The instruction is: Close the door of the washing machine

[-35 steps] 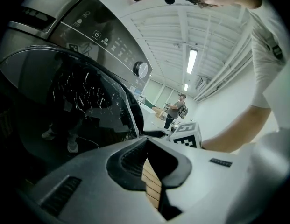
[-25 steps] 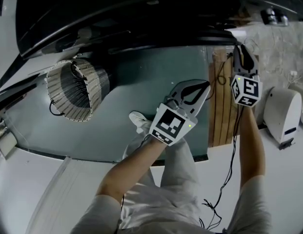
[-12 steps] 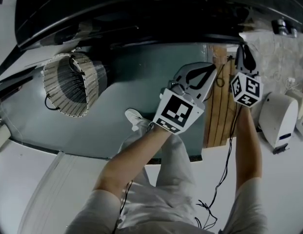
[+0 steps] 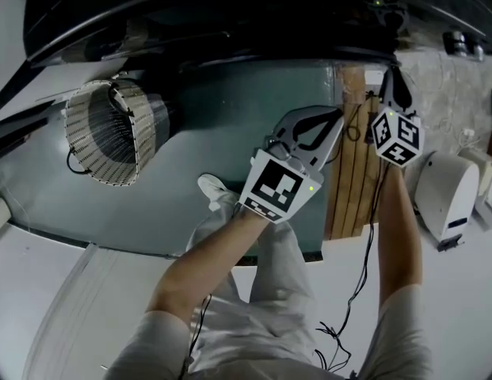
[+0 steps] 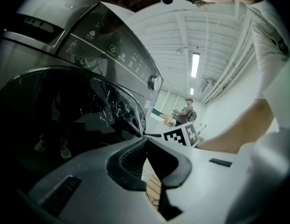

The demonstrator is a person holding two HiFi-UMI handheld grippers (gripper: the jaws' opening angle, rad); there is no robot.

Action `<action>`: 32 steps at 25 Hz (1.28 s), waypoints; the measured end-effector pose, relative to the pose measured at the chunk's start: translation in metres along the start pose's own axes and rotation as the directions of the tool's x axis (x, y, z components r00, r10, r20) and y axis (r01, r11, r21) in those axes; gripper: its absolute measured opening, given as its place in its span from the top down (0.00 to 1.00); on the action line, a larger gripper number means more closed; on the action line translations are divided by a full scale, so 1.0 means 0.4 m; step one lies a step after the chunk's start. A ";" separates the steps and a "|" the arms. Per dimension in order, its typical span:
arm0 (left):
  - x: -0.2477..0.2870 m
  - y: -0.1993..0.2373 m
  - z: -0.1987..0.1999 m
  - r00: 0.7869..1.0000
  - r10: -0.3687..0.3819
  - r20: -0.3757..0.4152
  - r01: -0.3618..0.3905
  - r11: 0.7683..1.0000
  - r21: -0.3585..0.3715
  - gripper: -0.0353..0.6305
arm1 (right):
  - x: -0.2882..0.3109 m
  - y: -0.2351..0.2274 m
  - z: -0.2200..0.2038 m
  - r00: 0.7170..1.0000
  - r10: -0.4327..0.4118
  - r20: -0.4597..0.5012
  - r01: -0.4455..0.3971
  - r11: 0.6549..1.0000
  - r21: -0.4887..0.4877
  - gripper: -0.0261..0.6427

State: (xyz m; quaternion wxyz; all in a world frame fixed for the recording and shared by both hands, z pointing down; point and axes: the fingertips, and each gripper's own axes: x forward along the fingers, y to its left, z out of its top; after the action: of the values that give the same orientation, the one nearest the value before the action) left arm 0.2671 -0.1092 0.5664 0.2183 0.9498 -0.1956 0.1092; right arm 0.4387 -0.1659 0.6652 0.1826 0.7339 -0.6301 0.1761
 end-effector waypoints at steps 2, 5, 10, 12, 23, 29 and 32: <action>-0.018 -0.001 0.006 1.000 0.005 0.001 -0.005 1.000 0.011 0.94 | 0.001 -0.003 -0.002 1.000 0.005 -0.011 -0.005 1.000 0.004 0.92; -0.052 0.011 0.017 1.000 0.027 0.000 -0.027 0.999 0.033 0.94 | -0.012 -0.005 0.001 1.000 0.000 -0.011 0.000 1.000 0.031 0.94; -0.133 0.010 0.058 0.998 0.061 0.016 -0.061 0.997 0.046 0.94 | -0.155 0.031 0.030 0.999 0.020 0.034 -0.021 0.999 0.043 0.94; -0.192 -0.003 0.097 0.997 0.074 0.021 -0.075 0.996 0.053 0.94 | -0.249 0.053 0.054 0.999 0.036 0.040 -0.039 0.997 0.063 0.94; -0.670 -0.067 0.570 0.953 0.225 0.203 -0.243 0.967 0.072 0.94 | -0.689 0.289 0.604 0.940 0.242 0.239 -0.262 0.963 0.055 0.94; -0.908 -0.133 0.813 0.904 0.262 0.336 -0.314 0.943 0.108 0.94 | -0.907 0.414 0.907 0.867 0.336 0.368 -0.356 0.934 -0.014 0.94; -1.015 -0.169 0.881 0.872 0.283 0.399 -0.355 0.927 0.119 0.94 | -1.001 0.448 0.985 0.843 0.371 0.390 -0.384 0.922 -0.049 0.94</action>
State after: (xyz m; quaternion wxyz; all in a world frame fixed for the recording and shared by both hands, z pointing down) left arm -0.0268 -0.0830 0.1118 0.0648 0.9237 -0.3770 -0.0215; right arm 0.2151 -0.0396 0.1345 0.0033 0.6185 -0.7828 0.0677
